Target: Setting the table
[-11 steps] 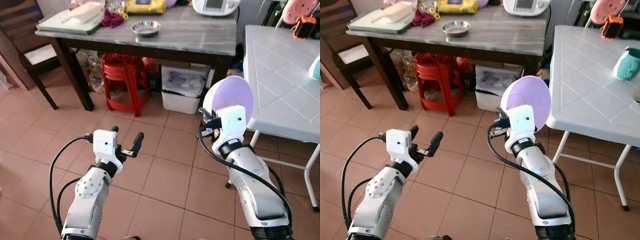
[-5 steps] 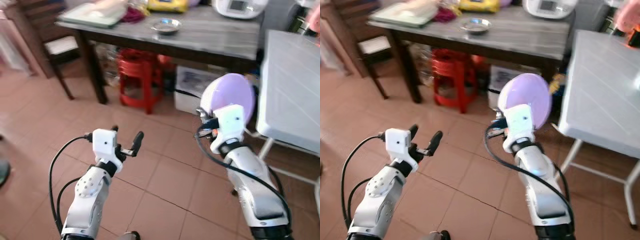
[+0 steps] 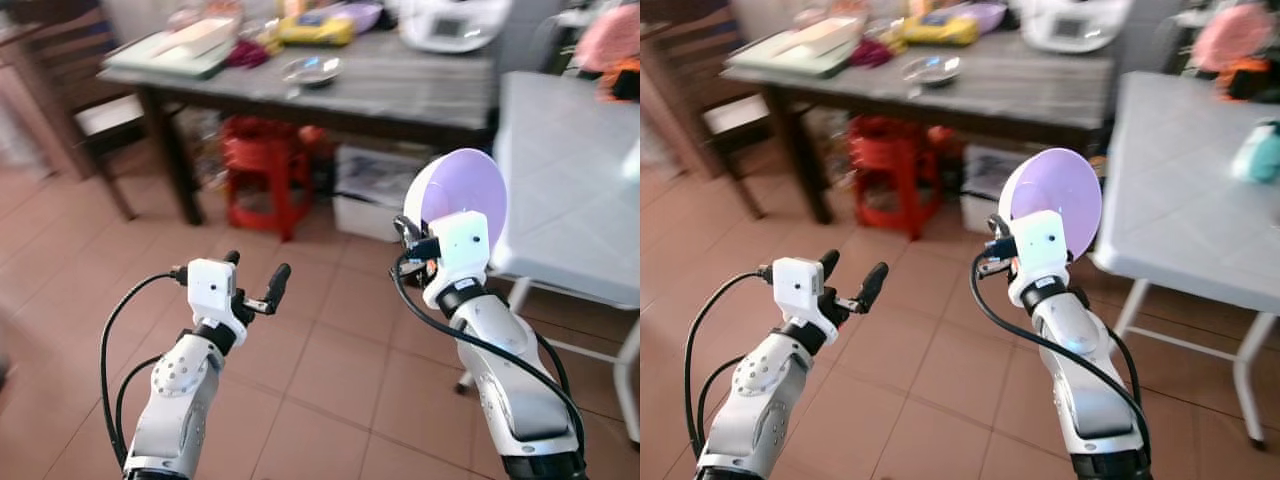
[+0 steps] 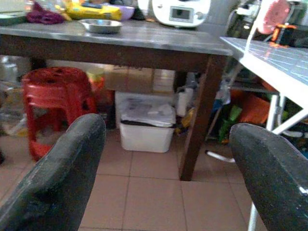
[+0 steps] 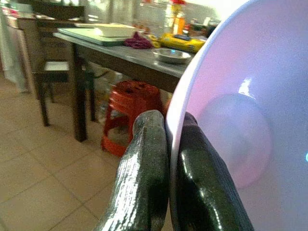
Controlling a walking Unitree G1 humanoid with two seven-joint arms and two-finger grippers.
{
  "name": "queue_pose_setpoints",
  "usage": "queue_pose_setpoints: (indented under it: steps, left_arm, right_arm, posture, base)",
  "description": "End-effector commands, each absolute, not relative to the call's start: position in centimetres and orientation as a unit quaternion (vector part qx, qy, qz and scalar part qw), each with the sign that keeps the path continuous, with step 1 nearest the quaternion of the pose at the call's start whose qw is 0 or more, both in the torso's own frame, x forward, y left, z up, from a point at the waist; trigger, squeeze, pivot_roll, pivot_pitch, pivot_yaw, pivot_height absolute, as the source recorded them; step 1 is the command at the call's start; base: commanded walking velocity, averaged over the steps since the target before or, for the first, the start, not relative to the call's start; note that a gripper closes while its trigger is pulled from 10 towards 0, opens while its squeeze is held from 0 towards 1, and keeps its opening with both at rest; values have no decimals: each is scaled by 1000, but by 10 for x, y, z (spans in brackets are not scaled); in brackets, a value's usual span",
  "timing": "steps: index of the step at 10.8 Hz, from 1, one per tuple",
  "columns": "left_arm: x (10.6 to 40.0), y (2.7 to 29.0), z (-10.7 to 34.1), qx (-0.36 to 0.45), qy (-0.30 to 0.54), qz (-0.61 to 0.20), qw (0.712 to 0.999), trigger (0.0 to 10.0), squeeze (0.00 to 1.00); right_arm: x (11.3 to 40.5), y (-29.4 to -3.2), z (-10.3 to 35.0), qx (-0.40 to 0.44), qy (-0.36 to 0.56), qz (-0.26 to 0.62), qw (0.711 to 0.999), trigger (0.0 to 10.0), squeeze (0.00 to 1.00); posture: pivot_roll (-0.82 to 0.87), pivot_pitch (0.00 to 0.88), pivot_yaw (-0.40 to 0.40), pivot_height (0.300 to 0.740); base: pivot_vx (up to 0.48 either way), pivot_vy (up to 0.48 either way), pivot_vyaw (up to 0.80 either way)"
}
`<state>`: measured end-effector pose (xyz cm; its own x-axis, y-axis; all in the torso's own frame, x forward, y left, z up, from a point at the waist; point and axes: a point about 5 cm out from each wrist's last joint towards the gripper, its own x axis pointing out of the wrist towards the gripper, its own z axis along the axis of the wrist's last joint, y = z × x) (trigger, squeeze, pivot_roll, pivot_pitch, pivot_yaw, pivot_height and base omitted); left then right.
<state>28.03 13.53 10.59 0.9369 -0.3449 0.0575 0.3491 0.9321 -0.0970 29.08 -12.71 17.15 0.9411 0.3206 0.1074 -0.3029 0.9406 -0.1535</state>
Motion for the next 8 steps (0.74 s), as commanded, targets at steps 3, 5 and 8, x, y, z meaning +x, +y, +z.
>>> queue_pose_setpoints:
  steps: [3,5,8]
  left_arm:
    - [281,137,106,-47,-19,-179,982,10000,0]
    - [281,138,106,-45,-20,-179,983,10000,0]
    - [280,137,106,-43,-18,-182,982,10000,0]
  right_arm:
    - [290,-125,175,-67,-75,162,982,10000,0]
    - [290,-124,174,-67,-76,163,981,10000,0]
    - [290,-124,175,-64,-77,161,982,10000,0]
  posture:
    - [-34,82,50,740]
    - [-30,81,53,740]
    - [-30,84,53,740]
  base:
    - [421,0,0]
    - [429,0,400]
    - [429,0,517]
